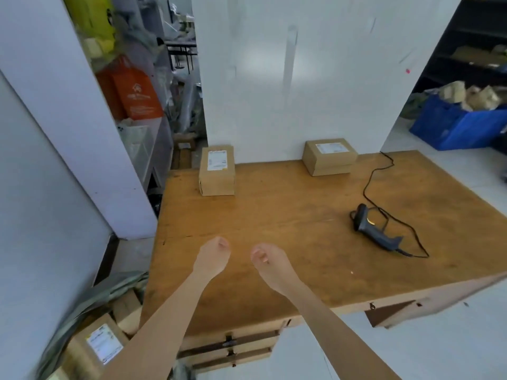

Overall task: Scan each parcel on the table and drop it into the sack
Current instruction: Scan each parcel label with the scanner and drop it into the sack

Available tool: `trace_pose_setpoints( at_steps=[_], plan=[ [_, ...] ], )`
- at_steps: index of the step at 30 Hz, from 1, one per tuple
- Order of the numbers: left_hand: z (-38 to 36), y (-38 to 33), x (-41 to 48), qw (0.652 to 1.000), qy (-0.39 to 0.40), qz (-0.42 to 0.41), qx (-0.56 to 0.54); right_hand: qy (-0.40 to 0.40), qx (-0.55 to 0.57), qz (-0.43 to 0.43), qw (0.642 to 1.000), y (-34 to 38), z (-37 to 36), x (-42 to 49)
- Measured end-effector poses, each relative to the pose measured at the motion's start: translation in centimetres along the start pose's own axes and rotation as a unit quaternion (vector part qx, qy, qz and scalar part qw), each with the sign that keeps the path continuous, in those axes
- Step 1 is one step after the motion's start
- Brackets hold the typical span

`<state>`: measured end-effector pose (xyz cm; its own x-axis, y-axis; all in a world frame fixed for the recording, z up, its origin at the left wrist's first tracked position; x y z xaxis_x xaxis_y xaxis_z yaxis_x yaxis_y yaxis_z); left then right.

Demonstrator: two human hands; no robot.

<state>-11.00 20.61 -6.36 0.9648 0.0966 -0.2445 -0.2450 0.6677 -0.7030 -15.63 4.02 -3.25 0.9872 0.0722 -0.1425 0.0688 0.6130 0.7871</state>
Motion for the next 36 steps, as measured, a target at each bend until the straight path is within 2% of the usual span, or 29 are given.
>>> trace_pose_setpoints(
  at_steps=[10, 20, 28, 32, 36],
  plan=[
    [-4.8, -11.0, 12.2, 0.998, -0.002, -0.060, 0.035, -0.018, -0.089, 0.014, 0.996, -4.2, 10.1, 13.0],
    [-13.3, -21.2, 22.0, 0.992, 0.070, -0.088, 0.055, -0.047, -0.131, -0.037, 0.990, -10.0, 20.5, 23.1],
    [-18.5, -26.1, 27.5, 0.990, 0.059, -0.080, 0.099, -0.046, -0.142, -0.047, 0.988, -16.1, 27.3, 28.9],
    [-20.9, -28.5, 28.8, 0.990, 0.047, -0.056, 0.120, -0.029, -0.168, -0.045, 0.984, -19.5, 30.8, 31.6],
    [-23.1, -30.9, 30.7, 0.992, 0.036, -0.022, 0.121, -0.046, -0.218, -0.041, 0.974, -22.3, 35.1, 34.8]
  ],
)
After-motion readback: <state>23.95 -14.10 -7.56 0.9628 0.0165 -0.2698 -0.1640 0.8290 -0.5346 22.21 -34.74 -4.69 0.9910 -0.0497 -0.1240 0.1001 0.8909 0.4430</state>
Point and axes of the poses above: each hand's wrist, its own x-axis towards the middle knuckle, its own z-axis out of the back of the hand, y = z × x, the point moved 8 cm from there along x, towards the middle knuckle, and after that the axes turned 3 degrees about -y, right-handed, at the moved point
